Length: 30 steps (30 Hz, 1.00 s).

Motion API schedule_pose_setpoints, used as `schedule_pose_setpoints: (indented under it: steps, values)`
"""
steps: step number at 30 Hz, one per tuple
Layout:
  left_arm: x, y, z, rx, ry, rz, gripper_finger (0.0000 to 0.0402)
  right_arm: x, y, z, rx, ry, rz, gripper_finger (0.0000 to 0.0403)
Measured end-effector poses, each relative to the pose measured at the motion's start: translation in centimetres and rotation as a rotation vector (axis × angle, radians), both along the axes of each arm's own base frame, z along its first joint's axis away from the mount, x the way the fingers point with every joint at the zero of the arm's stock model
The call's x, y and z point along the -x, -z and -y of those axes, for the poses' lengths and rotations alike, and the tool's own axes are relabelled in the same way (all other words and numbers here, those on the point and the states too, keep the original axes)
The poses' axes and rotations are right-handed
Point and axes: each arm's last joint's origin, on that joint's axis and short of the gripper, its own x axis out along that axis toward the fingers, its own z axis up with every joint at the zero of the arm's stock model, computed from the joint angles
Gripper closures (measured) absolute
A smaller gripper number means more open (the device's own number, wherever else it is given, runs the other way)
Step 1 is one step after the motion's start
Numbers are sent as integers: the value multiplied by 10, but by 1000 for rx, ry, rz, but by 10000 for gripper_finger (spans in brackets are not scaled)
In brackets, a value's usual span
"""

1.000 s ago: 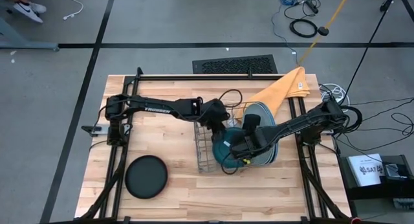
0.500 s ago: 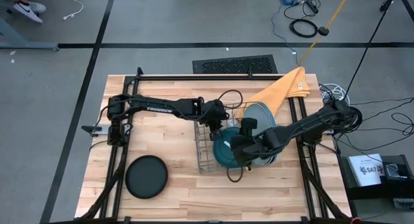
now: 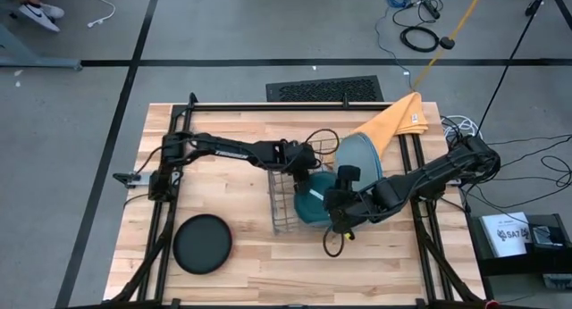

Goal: Sort dishes
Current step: Put the dark green plate into the green dish rack

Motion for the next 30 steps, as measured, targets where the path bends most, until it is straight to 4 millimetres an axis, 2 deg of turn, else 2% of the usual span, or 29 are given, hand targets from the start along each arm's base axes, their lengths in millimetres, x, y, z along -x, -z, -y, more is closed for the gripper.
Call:
schedule_pose_setpoints:
  steps: [4, 14, 24, 27, 30]
  values:
    - [-1, 10, 2, 88, 44, -28, 295, 0, 0, 0, 4, 5, 0, 206]
    - [-13, -5, 7, 193, 121, 46, 295, 2, 1, -1, 13, 11, -9, 206]
    - [-16, -14, 8, 232, 132, 83, 295, 12, 4, -22, -98, -239, -153, 206]
    - [-15, -14, 7, 239, 112, 80, 295, 12, 13, -28, -70, -292, -212, 206]
    - [-15, -13, 7, 234, 86, 78, 295, 7, 30, -32, -48, -324, -322, 204]
